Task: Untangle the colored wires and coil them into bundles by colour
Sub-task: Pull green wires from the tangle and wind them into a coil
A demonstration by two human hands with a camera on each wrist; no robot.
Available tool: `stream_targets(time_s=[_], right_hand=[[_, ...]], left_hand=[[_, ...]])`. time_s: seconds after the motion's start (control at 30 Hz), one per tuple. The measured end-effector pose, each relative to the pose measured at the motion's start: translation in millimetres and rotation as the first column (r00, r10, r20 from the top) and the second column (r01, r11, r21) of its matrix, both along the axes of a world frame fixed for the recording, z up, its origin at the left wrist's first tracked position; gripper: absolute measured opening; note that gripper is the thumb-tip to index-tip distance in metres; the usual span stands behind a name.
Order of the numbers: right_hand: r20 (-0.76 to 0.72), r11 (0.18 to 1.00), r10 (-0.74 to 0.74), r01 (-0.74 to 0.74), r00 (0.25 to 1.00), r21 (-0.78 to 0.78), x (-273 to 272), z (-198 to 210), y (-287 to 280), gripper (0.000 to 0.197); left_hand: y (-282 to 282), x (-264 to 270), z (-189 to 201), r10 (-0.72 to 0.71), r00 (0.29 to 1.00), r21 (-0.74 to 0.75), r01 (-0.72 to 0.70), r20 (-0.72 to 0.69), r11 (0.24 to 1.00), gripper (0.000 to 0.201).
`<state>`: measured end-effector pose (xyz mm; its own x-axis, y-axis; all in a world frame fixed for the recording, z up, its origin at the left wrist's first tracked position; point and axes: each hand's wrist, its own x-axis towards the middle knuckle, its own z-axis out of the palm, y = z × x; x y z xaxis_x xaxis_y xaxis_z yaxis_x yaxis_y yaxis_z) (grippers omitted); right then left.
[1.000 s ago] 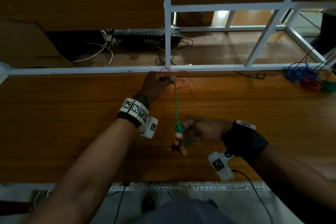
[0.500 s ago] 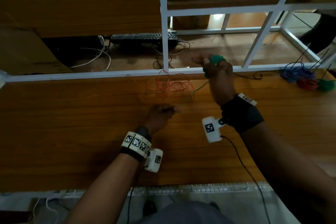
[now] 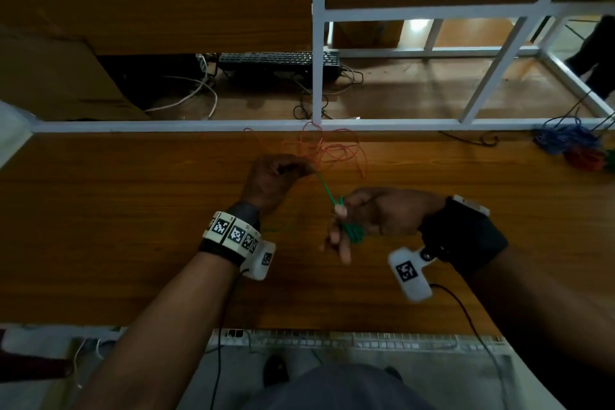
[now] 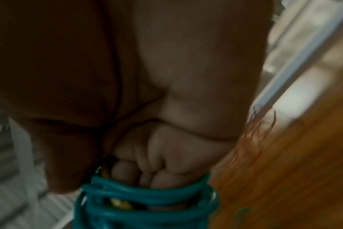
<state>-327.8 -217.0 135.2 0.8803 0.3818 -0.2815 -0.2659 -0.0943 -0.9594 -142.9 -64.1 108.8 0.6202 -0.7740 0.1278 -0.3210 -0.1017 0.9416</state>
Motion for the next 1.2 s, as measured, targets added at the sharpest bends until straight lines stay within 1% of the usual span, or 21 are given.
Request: stream_targets(time_s=[0.03,0.1,0.2,0.27,0.33,0.4,0.47,0.5,0.53,0.6,0.7,0.77,0.83,0.9,0.97,1.0,1.03,1.07,1.1,1.17,1.2], right_hand=[[0.021,0.974,-0.012,0.007,1.0,0.226,2.9,6.3,3.1,0.043],[0.035,0.77,-0.107,0.061,0.994,0.636,11.5,14.5,4.8,0.042],[-0.03,0.439,-0.453,0.252,0.891,0.862,22.9,28.1,0.9,0.038],[-0.093,0.278,-0.716,0.405,0.692,0.871,25.8,34.1,-7.3,0.035],[-0.085,0.211,-0.879,0.543,0.469,0.813,26.6,28.0,-17.4,0.036],[0.074,0.244,-0.962,0.702,0.263,0.67,25.3,9.1,-27.6,0.041],[0.405,0.247,-0.91,0.898,0.086,0.365,21.7,-12.7,-37.4,0.048],[0.581,0.212,-0.81,0.964,0.081,0.162,18.7,-22.2,-43.4,0.049],[0.711,0.167,-0.686,0.985,0.154,-0.052,15.3,-27.6,-47.7,0.048],[0.749,0.135,-0.491,0.889,0.444,-0.438,7.1,-31.8,-50.0,0.042],[0.468,0.24,-0.305,0.542,0.83,-0.805,-2.6,-32.3,-35.6,0.043],[0.195,0.41,-0.234,0.279,0.952,-0.868,-4.3,-30.1,-19.7,0.067],[-0.059,0.608,-0.155,0.048,0.986,-0.792,-6.3,-24.6,-7.0,0.081],[-0.15,0.768,-0.029,-0.074,0.988,-0.636,-7.4,-19.9,4.7,0.077],[-0.136,0.95,0.068,-0.106,0.988,-0.295,-7.0,-20.0,15.7,0.06],[-0.11,0.995,0.084,-0.09,0.99,-0.051,-5.4,-18.4,19.5,0.051],[-0.085,0.972,0.064,-0.043,0.994,0.233,-2.3,-14.0,22.0,0.042],[-0.065,0.869,0.004,0.028,0.998,0.494,1.9,-7.2,22.3,0.036],[-0.058,0.711,-0.1,0.112,0.993,0.694,7.4,0.4,20.4,0.034],[-0.108,0.393,-0.392,0.273,0.914,0.878,21.6,11.6,10.7,0.029],[-0.162,0.296,-0.553,0.375,0.817,0.878,28.1,13.1,4.7,0.029]], left_hand=[[-2.3,-6.0,1.3,-0.006,0.999,-0.032,0.005,-0.031,0.999,0.012],[-7.2,-23.0,4.8,-0.064,0.989,-0.124,0.047,-0.136,0.991,0.007],[-12.9,-47.4,3.0,-0.024,0.978,-0.079,0.007,-0.207,0.997,0.017],[-10.8,-55.5,-12.0,0.0,0.953,-0.001,-0.001,-0.304,1.0,0.034],[-4.8,-63.0,-27.2,0.016,0.938,0.06,0.005,-0.347,0.998,0.034],[4.7,-70.6,-34.1,0.029,0.945,0.138,0.017,-0.326,0.99,0.018],[17.8,-74.0,-41.4,0.029,0.96,0.208,0.031,-0.278,0.978,0.007],[25.2,-74.0,-45.0,0.037,0.964,0.244,0.029,-0.262,0.969,0.009],[32.5,-70.9,-48.3,0.058,0.965,0.276,0.015,-0.254,0.961,0.011],[43.4,-61.9,-50.0,0.098,0.963,0.322,-0.012,-0.25,0.947,0.012],[47.4,-48.7,-41.1,0.162,0.962,0.291,-0.094,-0.22,0.952,0.016],[43.0,-38.2,-30.0,0.189,0.973,0.234,-0.154,-0.132,0.96,0.019],[35.2,-30.9,-18.3,0.154,0.988,0.176,-0.15,-0.01,0.973,0.016],[23.5,-25.8,-10.6,0.108,0.987,0.13,-0.124,0.121,0.984,0.023],[11.7,-25.0,-4.1,0.046,0.973,0.125,-0.076,0.226,0.989,0.031],[7.2,-25.6,-4.0,0.022,0.967,0.125,-0.055,0.255,0.991,0.029],[4.0,-26.7,-5.7,0.006,0.965,0.115,-0.037,0.264,0.993,0.023],[2.1,-27.3,-9.3,0.003,0.968,0.106,-0.031,0.25,0.994,0.017],[1.2,-29.2,-13.1,0.016,0.977,0.103,-0.039,0.214,0.994,0.013],[1.8,-35.9,-23.9,0.042,0.996,0.086,-0.049,0.081,0.995,0.009],[1.7,-40.8,-27.8,0.028,1.0,0.056,-0.028,0.009,0.998,0.007]])
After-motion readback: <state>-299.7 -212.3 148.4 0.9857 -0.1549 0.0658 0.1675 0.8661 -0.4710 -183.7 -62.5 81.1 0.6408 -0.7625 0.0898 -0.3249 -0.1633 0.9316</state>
